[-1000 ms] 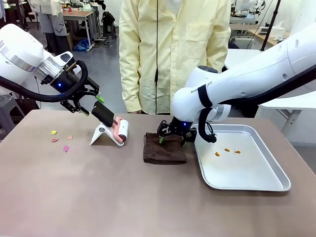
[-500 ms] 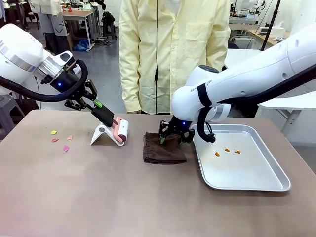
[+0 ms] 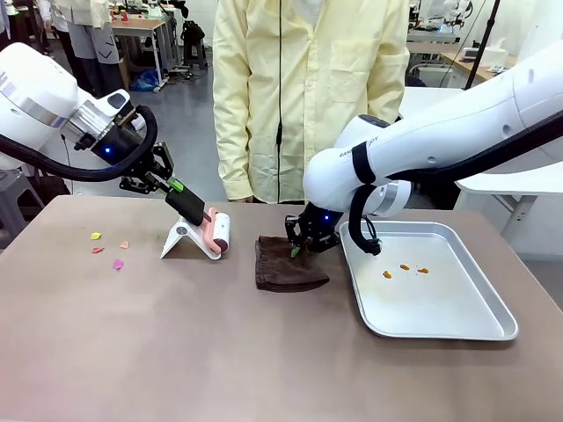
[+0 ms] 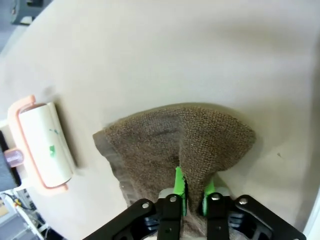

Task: Clean the surface of the table.
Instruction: Hold the Lint Roller with your left hand and the towel with your right hand.

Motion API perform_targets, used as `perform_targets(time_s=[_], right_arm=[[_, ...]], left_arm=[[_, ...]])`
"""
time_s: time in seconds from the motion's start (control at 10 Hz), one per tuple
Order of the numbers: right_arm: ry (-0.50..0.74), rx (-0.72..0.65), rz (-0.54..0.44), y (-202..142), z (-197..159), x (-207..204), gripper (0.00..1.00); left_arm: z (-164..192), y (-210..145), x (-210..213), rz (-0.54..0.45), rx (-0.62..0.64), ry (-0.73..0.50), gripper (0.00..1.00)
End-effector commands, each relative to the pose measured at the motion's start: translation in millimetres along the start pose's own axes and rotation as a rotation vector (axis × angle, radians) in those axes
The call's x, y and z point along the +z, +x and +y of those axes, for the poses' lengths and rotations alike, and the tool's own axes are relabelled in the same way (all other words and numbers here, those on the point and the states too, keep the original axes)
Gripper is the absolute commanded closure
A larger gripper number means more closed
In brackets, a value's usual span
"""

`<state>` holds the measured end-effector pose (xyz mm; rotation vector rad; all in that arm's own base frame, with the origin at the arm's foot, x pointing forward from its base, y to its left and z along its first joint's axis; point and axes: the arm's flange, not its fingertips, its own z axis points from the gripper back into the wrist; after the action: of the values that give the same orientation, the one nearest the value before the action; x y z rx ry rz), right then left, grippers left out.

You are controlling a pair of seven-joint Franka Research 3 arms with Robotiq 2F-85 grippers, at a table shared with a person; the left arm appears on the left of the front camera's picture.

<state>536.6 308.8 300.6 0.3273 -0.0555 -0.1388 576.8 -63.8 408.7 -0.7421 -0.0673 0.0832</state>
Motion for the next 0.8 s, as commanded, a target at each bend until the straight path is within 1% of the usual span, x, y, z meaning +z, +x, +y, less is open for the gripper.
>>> perform_targets(time_s=[0.0,0.2,0.4,0.5,0.7], right_arm=[[0.048,-0.002,-0.013,-2.2,-8.5,2.7,1.00],[0.063,-0.003,-0.008,-1.9,-10.0,5.2,1.00],[0.110,-0.018,0.011,-2.8,-14.8,13.8,1.00],[0.168,-0.025,0.043,-5.2,-18.9,24.4,1.00],[0.361,-0.064,0.068,-17.5,-37.6,65.1,1.00]], left_arm=[[-0.4,-3.6,-0.6,-0.005,-0.014,-0.027,1.00],[-2.5,-3.1,-2.1,0.002,-0.015,-0.028,1.00],[-4.5,-3.4,-0.9,0.010,-0.021,-0.050,1.00],[-7.2,-5.2,3.6,0.010,-0.034,-0.081,1.00],[-13.9,-17.1,21.1,-0.019,-0.076,-0.140,1.00]])
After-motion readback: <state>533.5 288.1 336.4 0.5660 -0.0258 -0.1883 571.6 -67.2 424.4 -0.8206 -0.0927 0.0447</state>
